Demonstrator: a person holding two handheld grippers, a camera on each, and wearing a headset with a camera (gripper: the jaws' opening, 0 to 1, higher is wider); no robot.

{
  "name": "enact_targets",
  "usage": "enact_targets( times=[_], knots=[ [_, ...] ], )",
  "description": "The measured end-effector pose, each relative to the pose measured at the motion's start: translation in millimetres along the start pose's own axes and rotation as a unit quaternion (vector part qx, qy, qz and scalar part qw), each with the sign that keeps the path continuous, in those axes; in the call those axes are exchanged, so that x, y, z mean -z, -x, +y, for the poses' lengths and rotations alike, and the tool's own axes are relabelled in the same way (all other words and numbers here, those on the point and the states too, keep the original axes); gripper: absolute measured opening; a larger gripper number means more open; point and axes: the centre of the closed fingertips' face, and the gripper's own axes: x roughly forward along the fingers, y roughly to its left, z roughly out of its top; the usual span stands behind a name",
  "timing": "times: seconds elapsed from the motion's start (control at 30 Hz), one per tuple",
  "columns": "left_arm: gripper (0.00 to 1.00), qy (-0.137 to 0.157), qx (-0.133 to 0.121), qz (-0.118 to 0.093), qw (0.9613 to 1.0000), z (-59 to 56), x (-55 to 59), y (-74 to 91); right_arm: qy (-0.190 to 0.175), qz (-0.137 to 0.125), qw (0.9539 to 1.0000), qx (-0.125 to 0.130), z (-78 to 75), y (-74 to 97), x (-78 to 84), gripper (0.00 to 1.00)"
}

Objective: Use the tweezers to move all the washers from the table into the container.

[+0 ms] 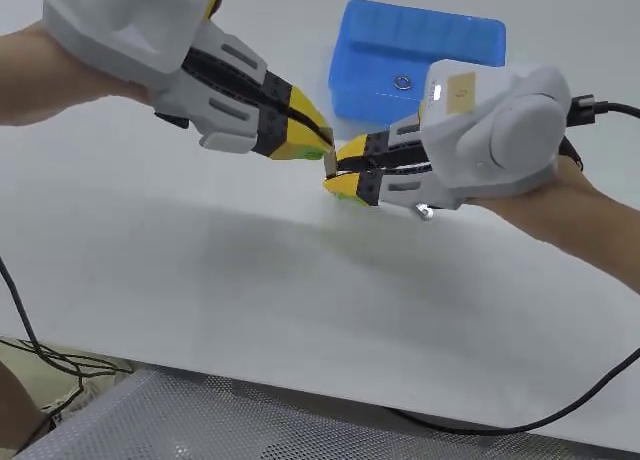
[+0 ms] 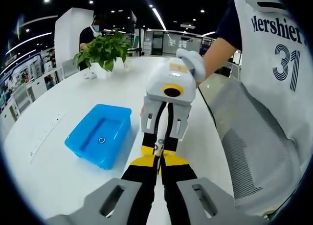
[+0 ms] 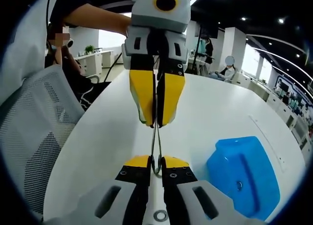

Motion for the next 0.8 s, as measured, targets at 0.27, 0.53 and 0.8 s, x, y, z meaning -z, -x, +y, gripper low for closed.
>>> enact_targets(
  times=[0.27, 0.53, 0.8],
  knots=[
    [0.07, 0.001, 0.0, -0.011, 0.9999, -0.4, -6.1, -0.8, -0.005, 0.0, 1.0, 0.001, -1.3, 0.6, 1.3, 0.09],
    [0.06, -0.006, 0.002, -0.01, 0.9999, -1.0, -6.5, -1.2, -0.005, 0.001, 1.0, 0.001, -1.1, 0.7, 1.6, 0.09],
    [0.06, -0.011, 0.003, -0.009, 0.9999, 0.5, -10.6, 1.5, -0.003, -0.001, 1.0, 0.004, -2.8, 2.9, -2.1, 0.09]
  ],
)
